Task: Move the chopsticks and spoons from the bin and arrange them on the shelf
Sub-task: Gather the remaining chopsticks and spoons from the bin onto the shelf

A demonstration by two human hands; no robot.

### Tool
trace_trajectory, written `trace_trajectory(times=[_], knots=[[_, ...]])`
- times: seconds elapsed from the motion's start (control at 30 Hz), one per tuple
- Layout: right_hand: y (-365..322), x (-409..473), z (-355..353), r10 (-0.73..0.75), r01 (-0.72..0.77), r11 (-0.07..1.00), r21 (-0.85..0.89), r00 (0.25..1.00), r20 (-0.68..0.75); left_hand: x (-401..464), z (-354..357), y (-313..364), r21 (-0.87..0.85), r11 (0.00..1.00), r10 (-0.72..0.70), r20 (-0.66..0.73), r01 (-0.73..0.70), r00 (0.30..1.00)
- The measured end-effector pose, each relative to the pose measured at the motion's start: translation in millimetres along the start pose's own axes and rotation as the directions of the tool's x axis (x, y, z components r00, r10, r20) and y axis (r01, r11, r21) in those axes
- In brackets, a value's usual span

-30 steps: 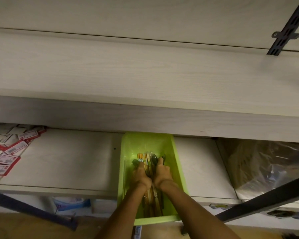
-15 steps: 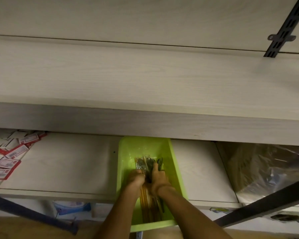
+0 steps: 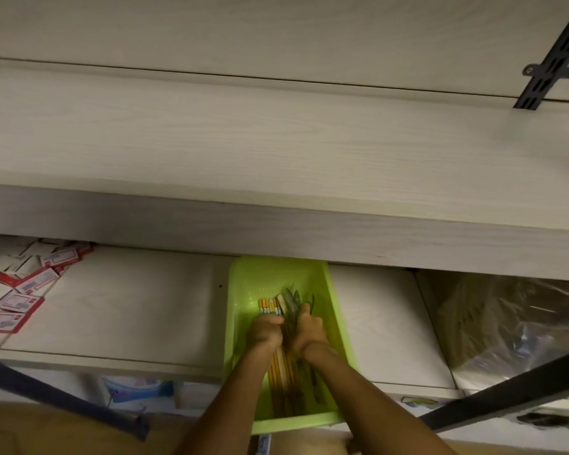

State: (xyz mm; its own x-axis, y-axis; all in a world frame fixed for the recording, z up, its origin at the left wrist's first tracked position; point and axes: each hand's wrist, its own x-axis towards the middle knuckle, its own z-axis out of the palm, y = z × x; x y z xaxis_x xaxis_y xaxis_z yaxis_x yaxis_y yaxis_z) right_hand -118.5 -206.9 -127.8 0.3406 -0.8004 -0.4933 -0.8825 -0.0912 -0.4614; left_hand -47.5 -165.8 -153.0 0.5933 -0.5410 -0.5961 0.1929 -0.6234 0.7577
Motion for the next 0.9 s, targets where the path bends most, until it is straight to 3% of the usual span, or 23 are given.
trace_trajectory(times=[0.1, 0.17, 0.27, 0.4, 0.7, 0.9], knots=[[-0.5, 1.0, -2.0, 0.028, -0.029, 0.999, 0.027, 0.999, 0.022, 6.0, 2.4, -6.1, 0.290, 0.956, 0.053, -0.038, -0.040, 0.998], [-0.8, 1.4, -2.7, 0.051, -0.052, 0.998, 0.034, 0.998, 0.036, -4.5, 1.0, -3.2, 0.514, 0.856, 0.081, -0.028, -0.056, 0.996], [0.5, 0.6, 0.2, 0.066, -0.066, 0.998, -0.013, 0.997, 0.026, -15.4, 0.0, -1.3, 0.679, 0.734, 0.040, -0.018, -0.017, 0.999], [2.9, -1.6, 4.8, 0.048, -0.046, 0.993, -0.112, 0.999, 0.023, -20.8, 4.6, 2.1, 0.767, 0.642, 0.040, -0.015, -0.014, 0.999], [4.5, -1.9, 3.1, 0.047, -0.044, 0.981, -0.187, 0.999, 0.015, -15.1, 4.1, 4.7, 0.789, 0.614, 0.092, -0.069, -0.002, 0.993], [3.2, -0.5, 4.7, 0.058, -0.050, 0.981, -0.189, 0.998, 0.039, -14.0, 8.8, 0.2, 0.827, 0.562, 0.024, -0.032, 0.013, 0.999]])
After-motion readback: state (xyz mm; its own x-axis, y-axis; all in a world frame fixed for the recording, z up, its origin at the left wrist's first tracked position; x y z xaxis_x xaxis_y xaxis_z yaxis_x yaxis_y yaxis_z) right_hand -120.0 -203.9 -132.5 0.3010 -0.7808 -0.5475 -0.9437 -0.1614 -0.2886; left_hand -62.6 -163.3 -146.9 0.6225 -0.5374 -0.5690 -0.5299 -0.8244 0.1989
